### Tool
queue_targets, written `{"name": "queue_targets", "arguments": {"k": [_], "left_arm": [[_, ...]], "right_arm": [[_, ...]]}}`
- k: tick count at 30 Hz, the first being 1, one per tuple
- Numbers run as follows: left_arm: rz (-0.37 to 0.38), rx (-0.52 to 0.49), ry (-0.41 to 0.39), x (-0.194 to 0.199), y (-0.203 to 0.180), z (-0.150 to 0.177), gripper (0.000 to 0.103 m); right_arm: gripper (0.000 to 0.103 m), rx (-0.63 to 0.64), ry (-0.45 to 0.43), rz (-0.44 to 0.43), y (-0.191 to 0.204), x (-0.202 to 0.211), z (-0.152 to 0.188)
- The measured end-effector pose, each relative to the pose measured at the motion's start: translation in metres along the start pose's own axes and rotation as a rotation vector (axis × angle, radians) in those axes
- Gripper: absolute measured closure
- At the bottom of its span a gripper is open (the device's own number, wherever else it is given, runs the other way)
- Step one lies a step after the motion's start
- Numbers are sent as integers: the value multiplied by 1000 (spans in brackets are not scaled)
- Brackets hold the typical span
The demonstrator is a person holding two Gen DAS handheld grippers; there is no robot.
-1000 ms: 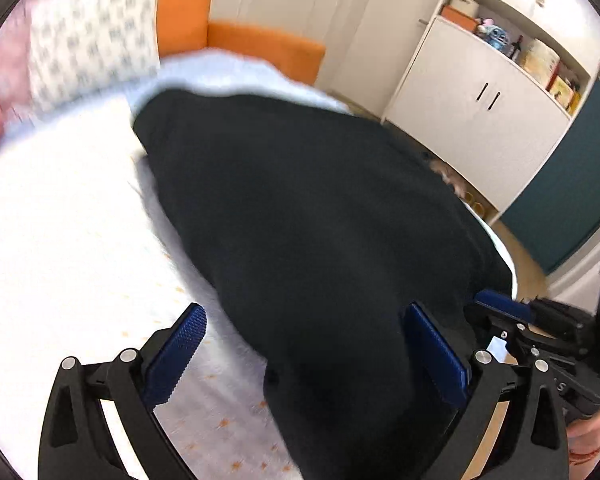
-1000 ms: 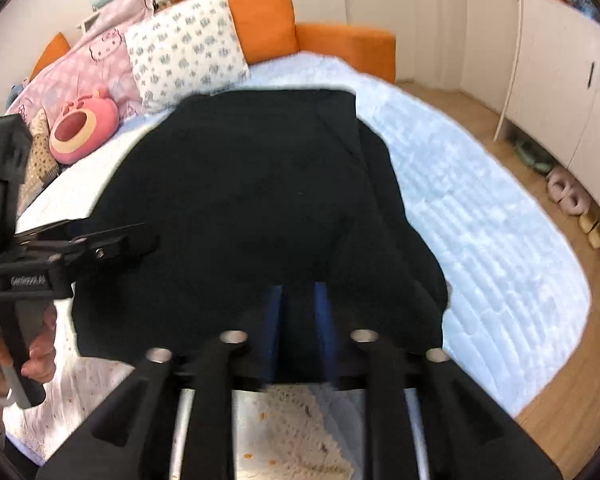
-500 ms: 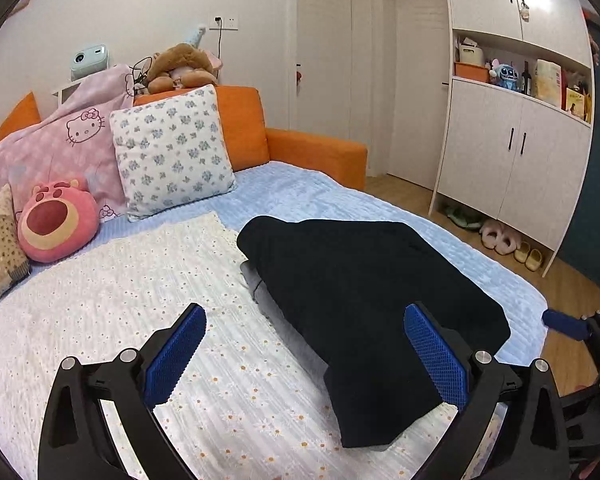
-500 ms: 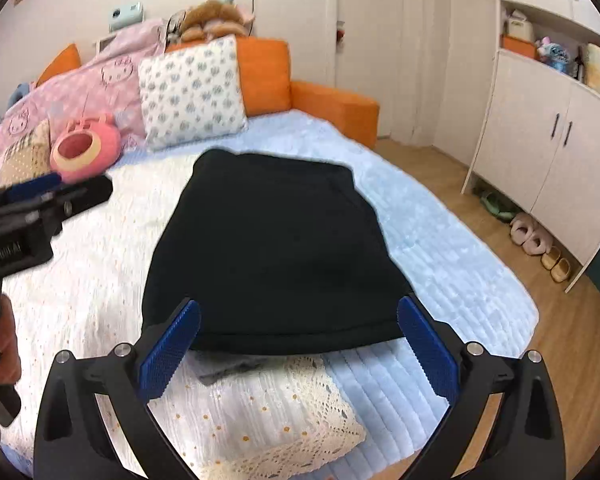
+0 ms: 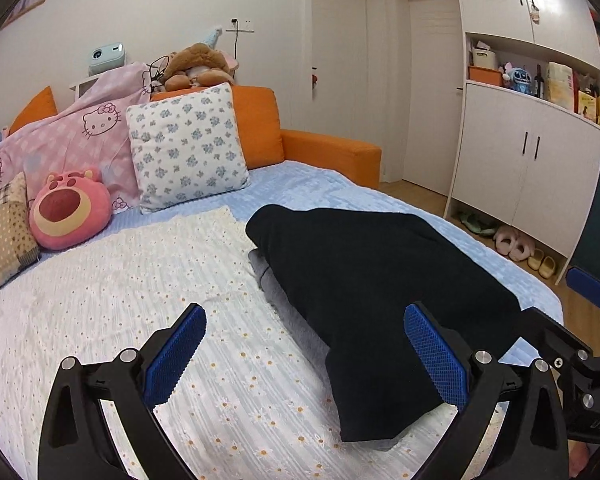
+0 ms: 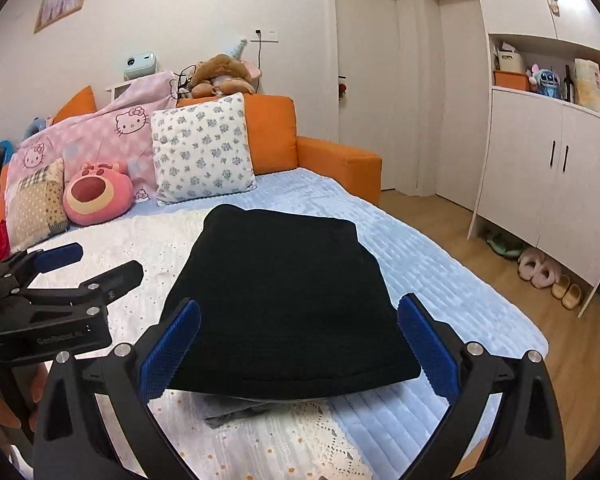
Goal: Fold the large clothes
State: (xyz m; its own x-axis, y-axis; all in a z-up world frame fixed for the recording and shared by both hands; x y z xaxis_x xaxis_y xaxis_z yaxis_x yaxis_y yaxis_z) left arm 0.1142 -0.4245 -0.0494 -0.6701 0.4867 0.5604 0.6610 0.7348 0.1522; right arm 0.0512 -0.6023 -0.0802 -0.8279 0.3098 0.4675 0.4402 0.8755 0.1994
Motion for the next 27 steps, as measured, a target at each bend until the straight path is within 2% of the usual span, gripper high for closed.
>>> {"name": "queue_targets", "arguments": {"k": [4,6,9,15,27], "left_arm": [[-23,4,4,-2,-3,4,2],[-35,11,-6,-1,-3,5,2],[-21,33,-20,0,-2,6,2],[-27,53,-23,0,-4,9,2],[-45,32,-48,6,-10,10,2]], "right_arm": [[5,23,-12,9,-1,2,2],[5,28,-52,26,-3,8,3],[5,14,-77,25,-8,12,1],[5,5,-85,1,-11,12,0],[5,11,-104,-19,-5,16,1]]}}
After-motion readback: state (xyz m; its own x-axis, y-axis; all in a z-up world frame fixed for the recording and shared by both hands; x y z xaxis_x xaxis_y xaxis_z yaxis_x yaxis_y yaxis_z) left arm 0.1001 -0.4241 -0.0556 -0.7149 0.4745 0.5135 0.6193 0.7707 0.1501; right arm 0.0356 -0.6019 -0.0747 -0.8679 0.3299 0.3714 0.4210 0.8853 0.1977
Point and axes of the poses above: each gripper's, at about its wrist camera, not at the fingertips, and x roughly against the way its jaws point, y to its left, z to its underside, the point moved 1 cm from there along -x, roughly the way its jaws point, and after that the axes turned 11 degrees about -x, right-handed, at the moved point
